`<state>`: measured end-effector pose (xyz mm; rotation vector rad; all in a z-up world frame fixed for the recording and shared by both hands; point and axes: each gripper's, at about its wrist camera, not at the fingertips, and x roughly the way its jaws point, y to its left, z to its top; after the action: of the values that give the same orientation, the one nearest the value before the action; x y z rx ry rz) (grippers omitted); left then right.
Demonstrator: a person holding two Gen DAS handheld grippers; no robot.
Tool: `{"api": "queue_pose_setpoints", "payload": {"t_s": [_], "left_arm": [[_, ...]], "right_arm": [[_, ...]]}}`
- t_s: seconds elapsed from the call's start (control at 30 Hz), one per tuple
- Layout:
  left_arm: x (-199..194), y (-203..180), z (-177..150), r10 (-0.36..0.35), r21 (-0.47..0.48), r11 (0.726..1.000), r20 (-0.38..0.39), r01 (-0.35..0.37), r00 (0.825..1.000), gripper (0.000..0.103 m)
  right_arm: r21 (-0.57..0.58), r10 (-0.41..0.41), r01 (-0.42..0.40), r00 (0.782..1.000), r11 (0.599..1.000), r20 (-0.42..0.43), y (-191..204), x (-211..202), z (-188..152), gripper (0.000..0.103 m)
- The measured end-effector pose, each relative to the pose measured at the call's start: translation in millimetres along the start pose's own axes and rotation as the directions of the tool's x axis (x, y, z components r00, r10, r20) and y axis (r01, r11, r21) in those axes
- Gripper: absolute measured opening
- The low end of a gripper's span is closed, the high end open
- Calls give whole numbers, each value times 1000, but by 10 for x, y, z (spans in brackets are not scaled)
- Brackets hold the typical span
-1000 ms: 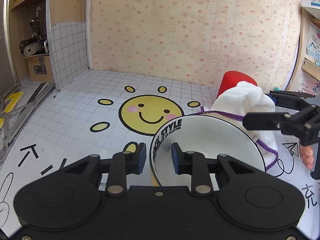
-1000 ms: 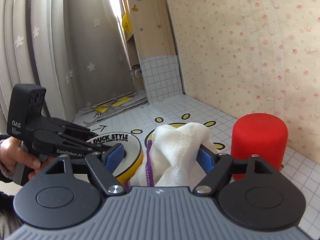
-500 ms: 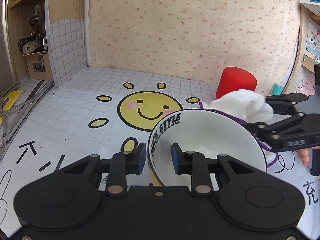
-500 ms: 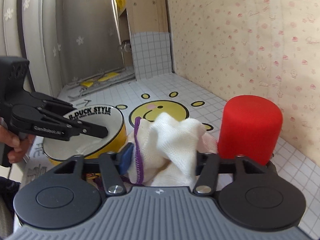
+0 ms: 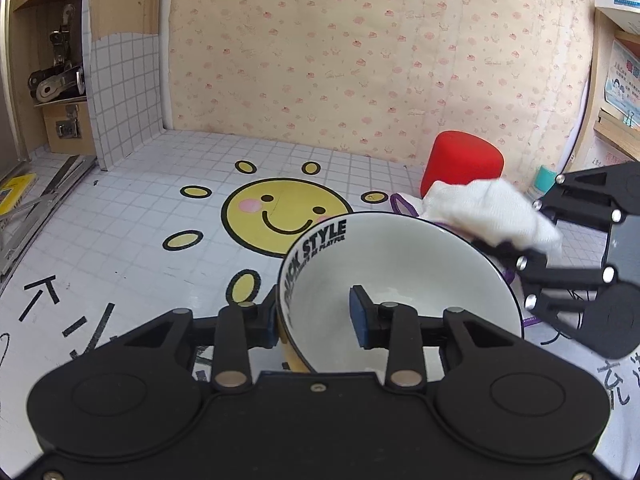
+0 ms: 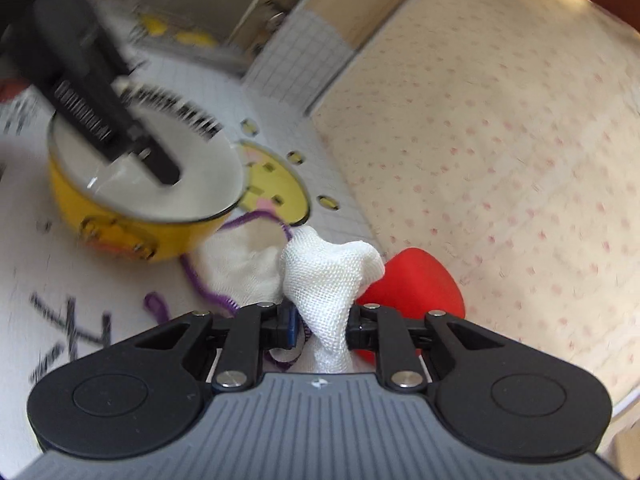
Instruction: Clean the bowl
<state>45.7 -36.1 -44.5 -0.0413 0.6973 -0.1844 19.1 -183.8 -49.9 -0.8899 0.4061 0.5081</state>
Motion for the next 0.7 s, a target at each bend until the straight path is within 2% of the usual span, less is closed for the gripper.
{"api": "queue_pose_setpoints", "payload": {"t_s": [0.13,0.2,0.27,0.3,0.33,0.37,0.47,0.57,0.7], "left_arm": [[-17,10,8,-3,-2,1000,1,3,1000,37],[-24,9,15,-4,0,1000,4,4,1000,37],[-31,10,19,-6,-1,1000,7,6,1000,37],[-35,10,20,-7,-1,1000,9,7,1000,37],[-39,10,21,-8,-2,1000,10,8,1000,37],[-43,13,22,-10,-3,1000,11,10,1000,37],[-57,25,21,-16,-7,1000,15,16,1000,37],[-64,27,19,-19,-8,1000,18,19,1000,37],[-64,37,19,-23,-7,1000,16,23,1000,37]], "right_arm": [[-22,37,-37,999,999,3,34,-17,-2,23],[2,62,-62,998,998,18,11,-78,-1,36],[61,111,-114,993,992,51,-30,-164,-14,60],[98,149,-156,986,983,75,-69,-223,-24,65],[123,174,-185,980,975,95,-92,-264,-34,77],[157,190,-208,974,965,123,-125,-323,-54,84],[265,229,-274,955,925,191,-248,-441,-122,84],[384,221,-296,948,874,228,-402,-491,-215,84],[552,172,-323,936,769,308,-676,-534,-370,84]]}}
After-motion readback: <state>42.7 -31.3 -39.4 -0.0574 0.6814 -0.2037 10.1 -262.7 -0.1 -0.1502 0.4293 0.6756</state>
